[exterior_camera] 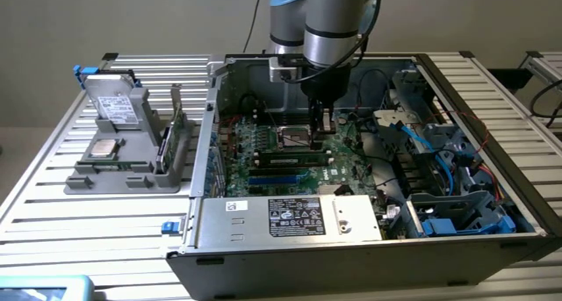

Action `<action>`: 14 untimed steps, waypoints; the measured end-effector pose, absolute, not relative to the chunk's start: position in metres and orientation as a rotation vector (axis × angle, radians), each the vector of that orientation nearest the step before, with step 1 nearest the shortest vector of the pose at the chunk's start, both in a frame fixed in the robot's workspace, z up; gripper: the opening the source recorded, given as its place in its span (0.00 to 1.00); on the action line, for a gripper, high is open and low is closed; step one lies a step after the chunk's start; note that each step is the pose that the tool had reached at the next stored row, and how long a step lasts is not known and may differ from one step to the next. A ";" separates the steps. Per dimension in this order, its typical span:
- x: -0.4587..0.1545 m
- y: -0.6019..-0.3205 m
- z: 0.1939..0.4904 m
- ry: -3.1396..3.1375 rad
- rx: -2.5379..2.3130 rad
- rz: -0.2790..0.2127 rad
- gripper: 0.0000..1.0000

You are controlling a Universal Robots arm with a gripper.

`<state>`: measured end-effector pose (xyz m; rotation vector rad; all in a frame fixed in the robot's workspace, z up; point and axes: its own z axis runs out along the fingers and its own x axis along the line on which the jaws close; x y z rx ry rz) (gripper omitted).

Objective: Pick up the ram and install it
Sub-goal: 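Press down the ram until it locks into place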

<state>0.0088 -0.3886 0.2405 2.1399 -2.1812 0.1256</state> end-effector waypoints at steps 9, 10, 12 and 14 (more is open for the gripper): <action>0.008 -0.388 0.235 -2.172 2.126 0.161 0.11; 0.007 -0.388 0.234 -2.172 2.126 0.161 0.11; 0.007 -0.387 0.233 -2.172 2.126 0.162 0.11; 0.007 -0.387 0.232 -2.173 2.126 0.163 0.11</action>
